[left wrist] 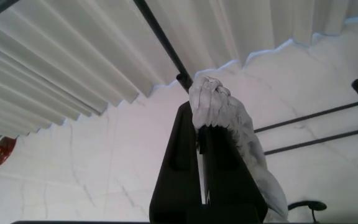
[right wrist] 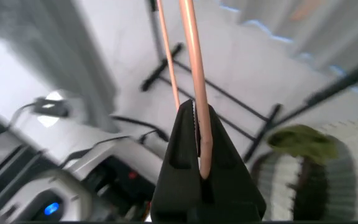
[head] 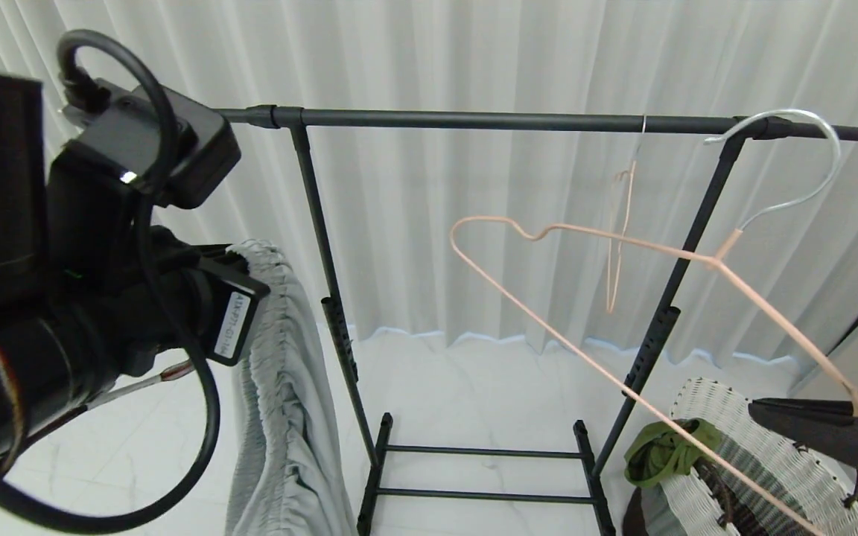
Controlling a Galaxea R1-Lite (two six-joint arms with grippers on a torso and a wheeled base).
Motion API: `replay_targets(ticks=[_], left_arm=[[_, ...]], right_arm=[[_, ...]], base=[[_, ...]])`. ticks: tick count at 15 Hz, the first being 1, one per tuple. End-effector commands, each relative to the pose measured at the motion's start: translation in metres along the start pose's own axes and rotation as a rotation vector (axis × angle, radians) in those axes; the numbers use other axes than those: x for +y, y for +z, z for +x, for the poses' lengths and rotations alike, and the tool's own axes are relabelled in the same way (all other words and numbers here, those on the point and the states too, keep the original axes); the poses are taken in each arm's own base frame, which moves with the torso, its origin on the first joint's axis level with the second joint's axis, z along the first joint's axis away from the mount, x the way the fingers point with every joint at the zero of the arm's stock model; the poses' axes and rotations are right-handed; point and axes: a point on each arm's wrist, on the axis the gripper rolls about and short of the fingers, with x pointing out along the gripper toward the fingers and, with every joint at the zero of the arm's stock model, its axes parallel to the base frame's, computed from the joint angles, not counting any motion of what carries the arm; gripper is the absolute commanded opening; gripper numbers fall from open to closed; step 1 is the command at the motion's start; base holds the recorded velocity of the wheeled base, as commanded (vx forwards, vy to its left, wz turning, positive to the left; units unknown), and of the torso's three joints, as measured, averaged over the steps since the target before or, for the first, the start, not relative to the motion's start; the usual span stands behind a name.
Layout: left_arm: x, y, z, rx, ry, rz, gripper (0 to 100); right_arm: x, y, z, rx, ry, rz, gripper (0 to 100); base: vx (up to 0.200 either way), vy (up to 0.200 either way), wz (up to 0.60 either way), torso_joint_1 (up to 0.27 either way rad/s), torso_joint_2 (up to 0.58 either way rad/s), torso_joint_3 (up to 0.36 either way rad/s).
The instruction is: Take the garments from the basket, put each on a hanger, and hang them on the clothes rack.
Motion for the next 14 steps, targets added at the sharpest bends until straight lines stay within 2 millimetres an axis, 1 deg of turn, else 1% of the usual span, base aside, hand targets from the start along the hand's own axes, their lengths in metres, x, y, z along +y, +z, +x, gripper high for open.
replay_targets(ticks=[1, 4, 5, 6, 8, 11, 14], left_arm=[[-0.009, 0.012, 0.021, 0.022, 0.019, 0.001, 0], [-0.013, 0.030, 0.043, 0.024, 0.050, -0.091, 0], [-0.014, 0.031, 0.044, 0.025, 0.053, -0.097, 0], [-0.014, 0.039, 0.051, 0.016, 0.066, -0.125, 0], [-0.013, 0.040, 0.059, 0.027, 0.084, -0.130, 0], [-0.012, 0.043, 0.064, 0.027, 0.094, -0.161, 0], [-0.011, 0.047, 0.065, 0.018, 0.099, -0.174, 0]], right_arm=[[0.018, -0.003, 0.004, 0.036, 0.104, -0.021, 0], [0.039, -0.008, 0.005, 0.075, 0.216, -0.028, 0], [0.040, -0.008, 0.005, 0.077, 0.225, -0.027, 0], [0.050, -0.011, 0.002, 0.093, 0.283, -0.022, 0], [0.056, -0.013, 0.002, 0.111, 0.309, -0.022, 0], [0.060, -0.014, 0.007, 0.127, 0.304, -0.031, 0], [0.073, -0.013, 0.027, 0.144, 0.282, 0.033, 0]], base=[[0.000, 0.000, 0.00, 0.000, 0.00, 0.000], [0.000, 0.000, 0.00, 0.000, 0.00, 0.000], [0.000, 0.000, 0.00, 0.000, 0.00, 0.000], [0.000, 0.000, 0.00, 0.000, 0.00, 0.000], [0.000, 0.000, 0.00, 0.000, 0.00, 0.000], [0.000, 0.000, 0.00, 0.000, 0.00, 0.000], [0.000, 0.000, 0.00, 0.000, 0.00, 0.000]])
